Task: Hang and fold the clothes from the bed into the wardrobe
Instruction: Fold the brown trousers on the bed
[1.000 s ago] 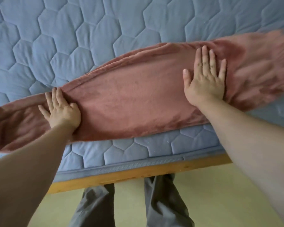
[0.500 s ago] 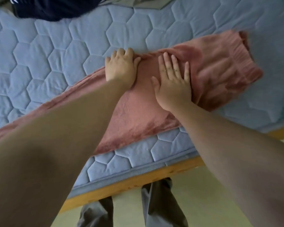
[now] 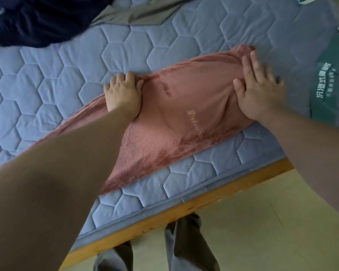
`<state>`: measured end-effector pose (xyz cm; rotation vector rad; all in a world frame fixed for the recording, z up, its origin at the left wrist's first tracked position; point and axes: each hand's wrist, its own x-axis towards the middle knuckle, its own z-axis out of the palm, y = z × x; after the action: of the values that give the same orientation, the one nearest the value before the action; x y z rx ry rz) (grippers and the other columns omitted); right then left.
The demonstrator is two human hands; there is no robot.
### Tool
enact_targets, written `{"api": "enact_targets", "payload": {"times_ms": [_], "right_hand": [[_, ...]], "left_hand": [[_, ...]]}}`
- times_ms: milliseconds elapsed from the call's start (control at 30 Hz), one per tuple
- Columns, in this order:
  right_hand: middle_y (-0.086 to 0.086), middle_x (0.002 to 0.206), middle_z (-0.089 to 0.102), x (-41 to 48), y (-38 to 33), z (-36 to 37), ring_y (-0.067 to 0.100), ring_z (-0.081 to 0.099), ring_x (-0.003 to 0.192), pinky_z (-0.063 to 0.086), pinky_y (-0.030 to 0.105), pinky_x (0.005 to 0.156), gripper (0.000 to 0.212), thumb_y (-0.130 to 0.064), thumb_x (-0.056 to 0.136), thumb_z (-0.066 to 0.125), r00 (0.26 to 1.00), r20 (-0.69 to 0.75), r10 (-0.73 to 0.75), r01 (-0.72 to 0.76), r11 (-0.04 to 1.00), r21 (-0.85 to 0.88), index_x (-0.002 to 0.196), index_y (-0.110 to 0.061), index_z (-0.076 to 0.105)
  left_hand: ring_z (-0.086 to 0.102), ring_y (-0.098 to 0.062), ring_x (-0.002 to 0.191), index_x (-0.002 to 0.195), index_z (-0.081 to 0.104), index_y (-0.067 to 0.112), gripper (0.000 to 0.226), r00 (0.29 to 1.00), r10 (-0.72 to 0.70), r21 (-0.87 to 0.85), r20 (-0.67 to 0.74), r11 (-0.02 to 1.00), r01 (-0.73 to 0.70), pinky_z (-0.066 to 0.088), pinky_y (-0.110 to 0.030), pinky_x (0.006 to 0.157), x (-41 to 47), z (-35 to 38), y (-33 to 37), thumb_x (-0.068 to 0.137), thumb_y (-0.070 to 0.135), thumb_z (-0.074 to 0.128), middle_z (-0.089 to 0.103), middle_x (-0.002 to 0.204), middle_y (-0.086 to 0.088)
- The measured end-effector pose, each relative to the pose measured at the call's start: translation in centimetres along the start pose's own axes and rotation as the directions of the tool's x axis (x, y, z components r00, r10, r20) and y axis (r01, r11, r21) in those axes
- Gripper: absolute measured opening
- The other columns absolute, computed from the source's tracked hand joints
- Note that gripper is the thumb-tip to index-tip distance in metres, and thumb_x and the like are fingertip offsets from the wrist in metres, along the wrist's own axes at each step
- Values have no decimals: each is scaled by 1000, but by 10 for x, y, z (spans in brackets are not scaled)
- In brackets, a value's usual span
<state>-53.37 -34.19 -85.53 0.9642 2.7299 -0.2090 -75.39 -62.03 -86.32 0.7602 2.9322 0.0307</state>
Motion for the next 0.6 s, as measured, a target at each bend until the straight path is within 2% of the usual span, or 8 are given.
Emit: {"api": "enact_targets", "payload": {"times_ms": [100,200,267,333,400,467,533,600], "right_hand": [[17,161,30,3,0,-14,42,41,137,36,56,110,72,-54,101,43,991,-35,126,-112,954,279,160,-23,18],[16,140,58,16,2,-37,36,55,129,43,38,102,73,-59,87,67,939,141,312,-339,789,512,140,-12,52],[10,137,62,22,4,-51,30,59,126,45,31,98,81,-71,76,71,877,315,363,-481,650,588,132,-13,61],[4,140,61,22,5,-60,23,59,125,46,34,105,100,-81,64,72,836,461,299,-549,484,681,139,-17,59],[4,132,66,21,9,-69,21,65,116,52,39,102,93,-76,66,77,826,518,225,-562,415,716,136,-18,61],[4,119,71,19,19,-81,23,69,105,56,41,95,87,-75,67,77,852,488,192,-514,483,709,127,-14,65],[3,111,68,16,34,-96,25,66,100,54,36,91,79,-76,73,71,903,386,188,-406,667,625,118,-12,67],[6,106,68,12,45,-114,27,64,99,50,34,86,67,-73,81,65,938,295,183,-323,770,550,110,-13,68]], "left_hand": [[48,-31,121,120,54,14,39,986,-76,-86,-148,994,63,30,-50,107,-13,-6,12,98,44,41,53,131,-9],[43,-30,131,132,52,15,41,964,-52,-175,-259,984,5,24,-53,113,-42,-14,27,99,41,50,44,147,-8],[41,-33,136,136,51,14,45,968,101,-168,-230,975,-142,22,-55,114,-67,-14,37,101,42,52,43,151,-10],[36,-30,143,143,48,16,51,966,214,-148,-143,961,-235,22,-55,116,-92,-9,45,101,43,52,40,155,-8],[28,-27,150,150,41,17,58,971,231,-110,-60,965,-237,21,-53,119,-109,-1,49,101,46,49,34,161,-5],[21,-26,153,155,34,16,63,979,203,-94,0,975,-202,18,-52,121,-112,1,52,102,48,42,27,165,-4],[20,-26,153,157,30,14,66,983,182,-98,32,979,-178,18,-52,121,-107,-2,61,102,50,37,26,166,-5],[20,-27,153,158,28,13,68,980,188,-108,57,977,-181,17,-52,121,-99,-9,76,102,51,35,25,166,-6]]}}
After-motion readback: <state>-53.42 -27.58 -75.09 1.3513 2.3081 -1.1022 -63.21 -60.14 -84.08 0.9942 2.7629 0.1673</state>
